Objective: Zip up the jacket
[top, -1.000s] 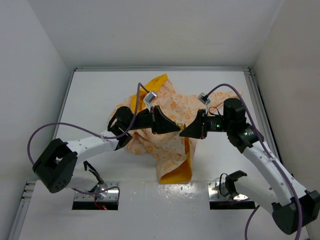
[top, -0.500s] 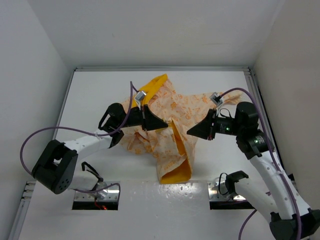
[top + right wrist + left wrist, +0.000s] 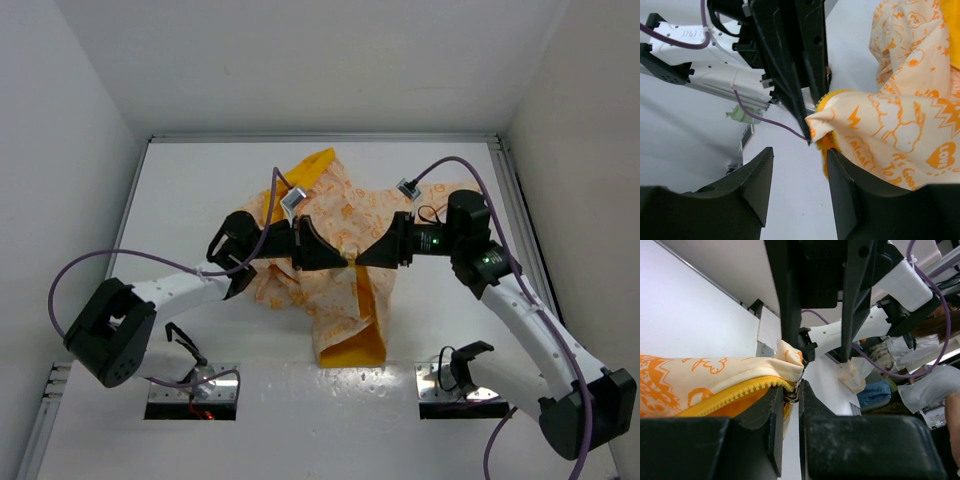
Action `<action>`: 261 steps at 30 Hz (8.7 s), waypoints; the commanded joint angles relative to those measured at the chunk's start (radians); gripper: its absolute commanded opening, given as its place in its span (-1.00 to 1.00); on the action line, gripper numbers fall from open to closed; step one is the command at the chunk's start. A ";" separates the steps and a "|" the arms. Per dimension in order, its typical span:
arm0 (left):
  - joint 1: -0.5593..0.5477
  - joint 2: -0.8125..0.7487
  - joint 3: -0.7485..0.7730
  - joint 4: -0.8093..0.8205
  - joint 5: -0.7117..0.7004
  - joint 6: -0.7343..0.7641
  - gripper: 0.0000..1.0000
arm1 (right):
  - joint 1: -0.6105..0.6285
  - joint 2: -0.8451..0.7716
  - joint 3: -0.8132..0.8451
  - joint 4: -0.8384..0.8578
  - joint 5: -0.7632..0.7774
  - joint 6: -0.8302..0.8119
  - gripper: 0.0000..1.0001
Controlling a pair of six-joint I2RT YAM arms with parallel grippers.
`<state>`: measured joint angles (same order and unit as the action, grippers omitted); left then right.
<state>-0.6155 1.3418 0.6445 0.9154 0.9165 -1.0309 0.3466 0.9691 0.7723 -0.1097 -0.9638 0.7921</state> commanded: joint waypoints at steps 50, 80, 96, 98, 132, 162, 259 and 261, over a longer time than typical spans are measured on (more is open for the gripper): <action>0.023 -0.041 0.044 0.000 -0.062 0.009 -1.00 | 0.023 -0.027 0.114 -0.122 0.019 -0.151 1.00; 0.068 -0.023 0.086 -0.004 -0.177 -0.164 -1.00 | 0.207 -0.020 0.162 -0.279 0.201 -0.309 0.43; 0.039 -0.066 0.087 -0.004 -0.168 -0.184 -1.00 | 0.169 0.026 0.116 -0.159 0.387 -0.243 0.60; 0.030 -0.066 0.078 -0.004 -0.168 -0.184 -1.00 | 0.167 0.048 0.113 -0.092 0.363 -0.205 0.51; 0.000 0.174 -0.105 0.367 -0.073 -0.285 -1.00 | 0.200 -0.107 0.165 -0.310 0.398 -0.435 -1.00; -0.012 0.083 -0.034 0.316 -0.047 -0.159 -1.00 | 0.158 -0.073 0.076 -0.131 0.313 -0.217 -0.16; 0.700 0.398 0.531 -0.760 0.277 0.948 -1.00 | -0.428 -0.296 0.150 -0.433 0.226 -0.473 0.30; 0.637 0.318 0.463 -0.747 0.330 0.881 -1.00 | -0.420 -0.265 0.113 -0.311 0.172 -0.487 0.56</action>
<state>0.1276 1.8175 1.1675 0.1516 1.0718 -0.1123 -0.0765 0.6674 0.9115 -0.6754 -0.6895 0.3378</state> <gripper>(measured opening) 0.164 0.748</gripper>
